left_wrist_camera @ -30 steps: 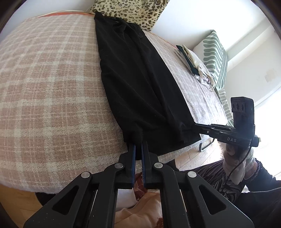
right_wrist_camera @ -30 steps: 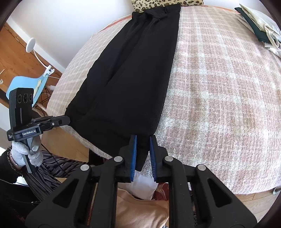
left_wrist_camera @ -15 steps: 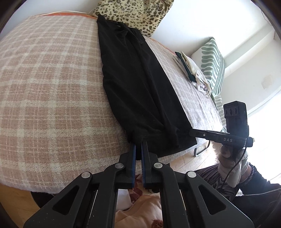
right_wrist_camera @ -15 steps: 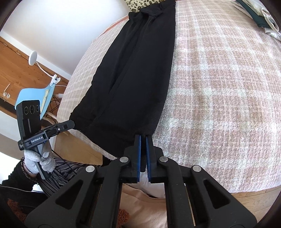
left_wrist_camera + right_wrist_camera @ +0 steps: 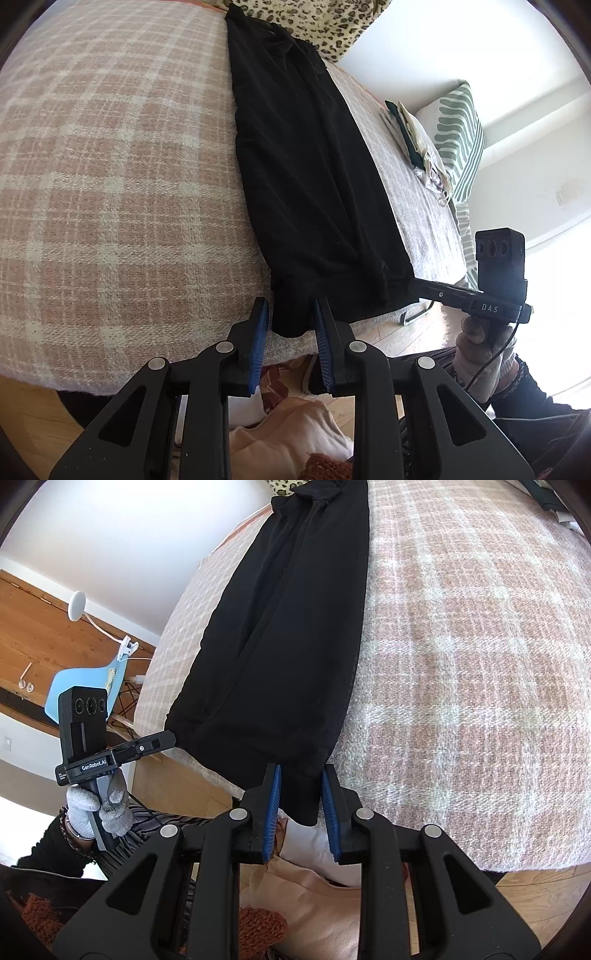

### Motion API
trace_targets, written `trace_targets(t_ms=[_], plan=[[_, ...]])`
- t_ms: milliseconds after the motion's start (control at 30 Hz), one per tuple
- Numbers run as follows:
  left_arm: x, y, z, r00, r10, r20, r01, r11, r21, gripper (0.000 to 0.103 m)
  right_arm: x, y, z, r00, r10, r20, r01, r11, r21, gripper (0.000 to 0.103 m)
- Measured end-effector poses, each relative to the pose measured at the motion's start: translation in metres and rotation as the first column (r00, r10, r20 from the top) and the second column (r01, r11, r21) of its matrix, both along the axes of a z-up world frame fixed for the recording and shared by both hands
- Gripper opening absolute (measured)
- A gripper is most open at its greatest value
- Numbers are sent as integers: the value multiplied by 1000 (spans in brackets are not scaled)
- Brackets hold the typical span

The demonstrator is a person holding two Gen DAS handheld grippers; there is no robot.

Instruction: Fold small clothes

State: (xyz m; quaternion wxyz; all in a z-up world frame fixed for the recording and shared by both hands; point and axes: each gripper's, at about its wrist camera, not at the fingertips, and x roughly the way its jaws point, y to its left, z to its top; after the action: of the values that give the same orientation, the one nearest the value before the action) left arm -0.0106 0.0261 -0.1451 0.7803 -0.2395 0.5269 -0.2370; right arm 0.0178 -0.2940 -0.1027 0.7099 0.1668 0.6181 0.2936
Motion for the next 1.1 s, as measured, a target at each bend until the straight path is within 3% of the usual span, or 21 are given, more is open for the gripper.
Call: trace_targets(t_ms=[67, 133, 233, 633, 833, 1100], plan=[[0, -2, 5, 999, -18, 30, 18, 1000, -6, 19, -1, 7, 0, 1000, 17, 8, -17, 1000, -20, 13], [-2, -10, 10, 996, -52, 72, 51, 999, 10, 3, 0, 13, 0, 999, 29, 22, -28, 999, -41, 10], [-5, -17, 17, 991, -78, 112, 74, 997, 36, 3, 5, 9, -3, 1000, 4, -1, -4, 1000, -11, 8], [14, -6, 39, 990, -14, 141, 23, 998, -61, 3, 36, -6, 15, 996, -79, -38, 84, 984, 159, 7], [43, -10, 55, 984, 4, 180, 8, 998, -65, 3, 72, 7, 29, 997, -78, 21, 75, 987, 141, 6], [90, -8, 47, 984, 55, 167, -48, 998, -47, 3, 133, 16, 19, 991, -129, 44, 123, 985, 118, 6]])
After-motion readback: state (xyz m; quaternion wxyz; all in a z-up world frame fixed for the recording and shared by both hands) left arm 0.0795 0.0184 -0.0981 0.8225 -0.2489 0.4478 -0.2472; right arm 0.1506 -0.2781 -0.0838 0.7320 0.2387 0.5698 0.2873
